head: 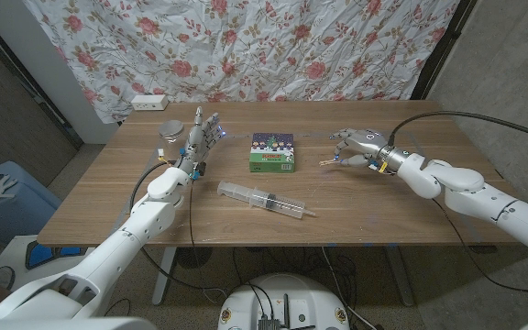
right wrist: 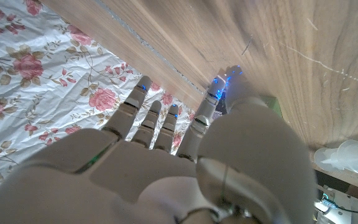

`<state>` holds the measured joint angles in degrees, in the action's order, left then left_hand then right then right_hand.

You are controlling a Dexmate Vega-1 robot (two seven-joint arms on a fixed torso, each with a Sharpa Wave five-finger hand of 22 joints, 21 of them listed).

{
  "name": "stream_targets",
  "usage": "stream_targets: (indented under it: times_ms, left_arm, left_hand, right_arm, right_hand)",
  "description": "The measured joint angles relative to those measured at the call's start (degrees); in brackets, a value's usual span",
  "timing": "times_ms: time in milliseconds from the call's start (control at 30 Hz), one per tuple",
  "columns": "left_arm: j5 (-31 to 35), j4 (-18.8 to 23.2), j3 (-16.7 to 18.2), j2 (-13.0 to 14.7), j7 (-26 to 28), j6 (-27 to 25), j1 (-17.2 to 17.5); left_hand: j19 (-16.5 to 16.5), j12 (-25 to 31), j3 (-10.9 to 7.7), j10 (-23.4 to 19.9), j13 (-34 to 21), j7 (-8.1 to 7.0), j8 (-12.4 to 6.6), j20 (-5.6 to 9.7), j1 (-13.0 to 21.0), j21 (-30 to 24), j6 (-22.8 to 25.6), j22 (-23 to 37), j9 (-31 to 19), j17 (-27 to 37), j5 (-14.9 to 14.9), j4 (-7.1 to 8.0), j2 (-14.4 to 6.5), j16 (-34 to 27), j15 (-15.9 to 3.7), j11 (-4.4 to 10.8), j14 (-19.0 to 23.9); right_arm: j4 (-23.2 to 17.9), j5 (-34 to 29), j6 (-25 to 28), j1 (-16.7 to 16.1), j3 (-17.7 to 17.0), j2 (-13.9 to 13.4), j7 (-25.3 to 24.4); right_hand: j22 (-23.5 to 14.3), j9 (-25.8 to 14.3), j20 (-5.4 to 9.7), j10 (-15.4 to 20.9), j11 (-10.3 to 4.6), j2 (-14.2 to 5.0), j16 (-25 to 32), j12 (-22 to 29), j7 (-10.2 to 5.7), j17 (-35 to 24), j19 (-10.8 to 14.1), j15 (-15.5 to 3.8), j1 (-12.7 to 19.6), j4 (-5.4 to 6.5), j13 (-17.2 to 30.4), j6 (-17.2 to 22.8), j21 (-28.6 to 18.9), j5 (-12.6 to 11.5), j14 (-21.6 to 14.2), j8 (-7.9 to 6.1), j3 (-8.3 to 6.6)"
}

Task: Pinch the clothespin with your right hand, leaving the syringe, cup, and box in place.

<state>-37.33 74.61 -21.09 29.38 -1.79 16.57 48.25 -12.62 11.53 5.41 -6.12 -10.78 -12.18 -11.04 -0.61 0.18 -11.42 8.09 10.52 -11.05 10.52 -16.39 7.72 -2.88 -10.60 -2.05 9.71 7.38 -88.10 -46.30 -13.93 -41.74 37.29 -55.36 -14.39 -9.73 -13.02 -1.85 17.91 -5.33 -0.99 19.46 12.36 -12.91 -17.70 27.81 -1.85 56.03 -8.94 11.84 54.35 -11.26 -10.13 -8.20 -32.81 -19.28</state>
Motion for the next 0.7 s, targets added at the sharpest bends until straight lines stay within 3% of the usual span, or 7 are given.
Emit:
stream_targets:
  times_ms: [700]
  left_arm:
    - [0.00,-0.02,0.00,0.02,-0.01,0.00,0.00]
  left_hand:
    - [0.00,0.00,0.00,0.00,0.00,0.00,0.00,0.00,0.00,0.00,0.00,0.00,0.00,0.00,0.00,0.00,0.00,0.00,0.00,0.00,0.00]
  right_arm:
    - [0.16,-3.66,2.46,1.32,2.88,0.62,0.89]
  right_hand:
    - [0.00,0.02,-0.41,-0.54,-0.10,0.00,0.00,0.00,0.01,0.01,-0.41,0.00,0.00,-0.24,0.30,-0.02,0.00,0.00,0.00,0.11,0.24]
